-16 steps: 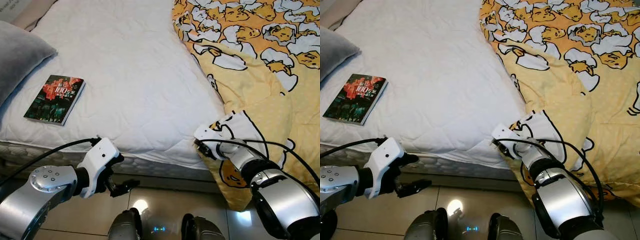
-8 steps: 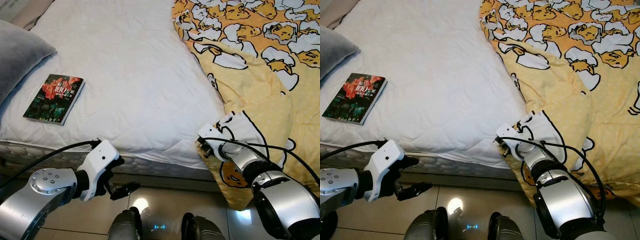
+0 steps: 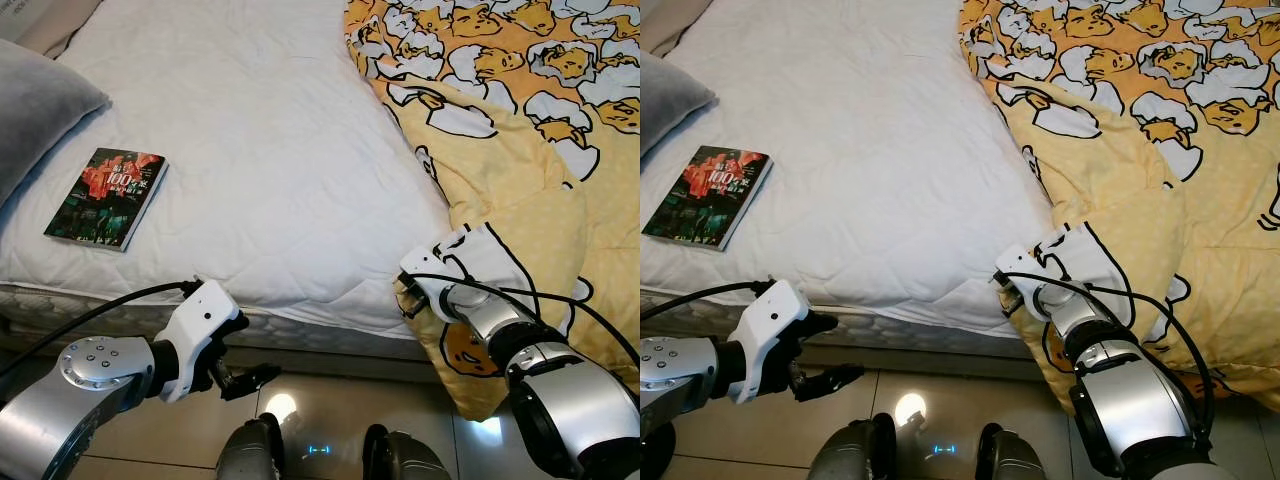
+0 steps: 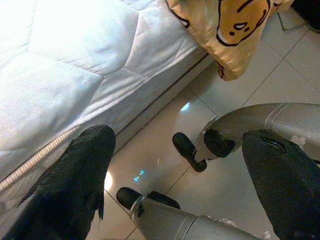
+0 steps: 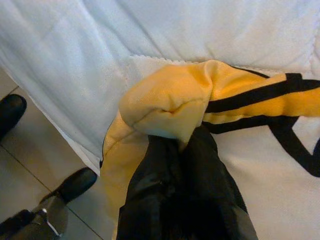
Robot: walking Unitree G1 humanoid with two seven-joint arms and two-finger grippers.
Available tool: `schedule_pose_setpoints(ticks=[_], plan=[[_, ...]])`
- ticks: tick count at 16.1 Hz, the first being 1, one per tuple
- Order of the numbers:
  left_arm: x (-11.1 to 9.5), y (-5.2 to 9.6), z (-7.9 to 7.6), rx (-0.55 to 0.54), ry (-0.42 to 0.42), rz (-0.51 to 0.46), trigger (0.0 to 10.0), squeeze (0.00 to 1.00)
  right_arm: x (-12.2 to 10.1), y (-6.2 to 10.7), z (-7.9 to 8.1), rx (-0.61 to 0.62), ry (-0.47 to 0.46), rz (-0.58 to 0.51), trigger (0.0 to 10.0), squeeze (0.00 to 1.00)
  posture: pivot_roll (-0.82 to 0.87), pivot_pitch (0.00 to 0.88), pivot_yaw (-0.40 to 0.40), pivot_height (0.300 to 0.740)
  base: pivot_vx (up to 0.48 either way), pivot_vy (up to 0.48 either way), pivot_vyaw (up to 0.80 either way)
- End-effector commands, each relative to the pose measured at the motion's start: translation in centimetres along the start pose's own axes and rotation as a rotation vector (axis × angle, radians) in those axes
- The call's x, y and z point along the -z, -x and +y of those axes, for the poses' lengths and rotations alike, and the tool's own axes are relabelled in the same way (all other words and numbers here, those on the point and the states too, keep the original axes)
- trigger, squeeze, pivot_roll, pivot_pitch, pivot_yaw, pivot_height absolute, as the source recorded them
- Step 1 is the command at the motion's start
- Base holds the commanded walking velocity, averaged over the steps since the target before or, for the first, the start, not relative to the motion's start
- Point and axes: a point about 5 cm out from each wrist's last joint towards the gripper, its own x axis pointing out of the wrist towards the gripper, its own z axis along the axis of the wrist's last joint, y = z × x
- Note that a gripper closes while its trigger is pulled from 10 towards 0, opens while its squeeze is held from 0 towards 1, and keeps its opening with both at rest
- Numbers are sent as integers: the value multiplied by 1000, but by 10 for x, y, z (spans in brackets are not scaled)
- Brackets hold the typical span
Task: Clean up the room
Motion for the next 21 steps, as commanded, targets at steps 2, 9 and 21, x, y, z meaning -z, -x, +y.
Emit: schedule_pose_setpoints(ticks=[2,9,21], plan=[[-2,0,2,-7,-8,-4,10000,0,12,1,3,-24,-84,4,0,0,171,225,4,740,0,0,0],[-7,-6,7,-30,-11,-40,10000,0,-15,7,3,-286,-444,-287,0,0,148,159,-6,740,0,0,0],[-7,-14,2,-16,-11,-62,10000,0,-13,88,148,-1597,-71,-314,0,0,136,110,-2,740,0,0,0]])
